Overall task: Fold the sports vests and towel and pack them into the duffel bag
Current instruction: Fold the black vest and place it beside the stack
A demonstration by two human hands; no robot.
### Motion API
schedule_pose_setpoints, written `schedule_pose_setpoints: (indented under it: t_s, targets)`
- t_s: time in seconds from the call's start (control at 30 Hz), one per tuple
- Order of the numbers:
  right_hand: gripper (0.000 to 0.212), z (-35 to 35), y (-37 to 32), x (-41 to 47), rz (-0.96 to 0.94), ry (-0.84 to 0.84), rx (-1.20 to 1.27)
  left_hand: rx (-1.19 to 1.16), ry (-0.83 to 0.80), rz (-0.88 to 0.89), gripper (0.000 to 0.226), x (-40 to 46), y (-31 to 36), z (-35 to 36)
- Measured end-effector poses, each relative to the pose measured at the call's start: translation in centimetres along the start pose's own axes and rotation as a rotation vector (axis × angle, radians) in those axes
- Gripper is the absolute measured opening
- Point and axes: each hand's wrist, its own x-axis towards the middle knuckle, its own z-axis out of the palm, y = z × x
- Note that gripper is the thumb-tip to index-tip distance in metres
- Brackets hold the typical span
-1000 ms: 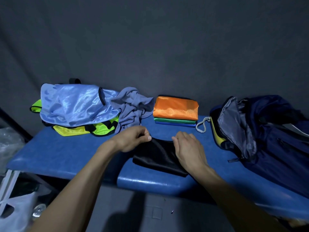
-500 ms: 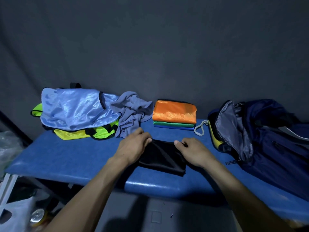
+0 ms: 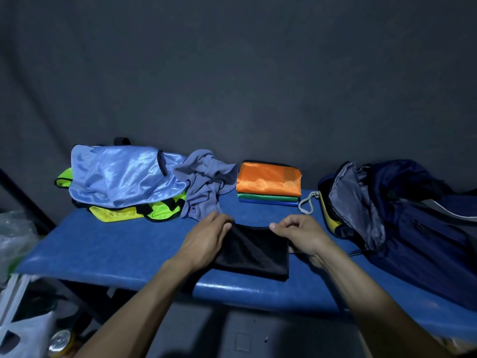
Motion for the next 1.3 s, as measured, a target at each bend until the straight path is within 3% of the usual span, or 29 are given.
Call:
schedule_pose_setpoints:
  t_s: [0.27, 0.43, 0.57, 0.67, 0.77, 0.93, 1.03, 1.17, 1.3]
  targets:
    - [0.024, -0.1, 0.5, 0.6, -0.173, 0.129, 0.070, -0.095, -0.371, -0.037, 0.029, 1.1, 0.2, -2.6]
    - [0.020, -0.2, 0.5, 1.0, -0.135, 0.126, 0.144, -0.112, -0.399, -0.052, 0.031, 0.9, 1.0, -3.2]
    - [0.019, -0.6, -0.1, 1.2, -0.108, 0.134, 0.200, -0.282, -0.403, -0.078, 0.027, 1.0, 1.5, -3.4]
    - [0.019, -0.9, -0.6, 1.3, -0.093, 0.160, 0.278, -0.452, -0.325, -0.087, 0.021, 1.9, 1.5, -3.2]
    - [0.018, -1.5, -1.2, 2.1, -0.101, 0.202, 0.350, -0.593, -0.117, -0.117, 0.021, 3.5, 2.0, -2.9]
    - [0.016, -2.4, -3.5, 4.1, -0.270, 0.375, 0.386, -0.535, 0.213, -0.090, 0.022, 8.0, 4.0, -3.3]
    - [0.004, -2.5, -5.3, 4.8, -0.422, 0.519, 0.214, -0.494, 0.259, -0.070, 0.023, 12.5, 4.6, -4.0]
    - [0.039, -2.5, -6.1, 6.2, -0.580, 0.542, -0.111, -0.458, 0.228, -0.122, 0.023, 18.5, 3.9, -4.1]
    - [0.039, -2.8, -6.0, 7.6, -0.717, 0.535, -0.554, -0.411, 0.213, -0.193, 0.022, 21.4, 2.4, -2.4]
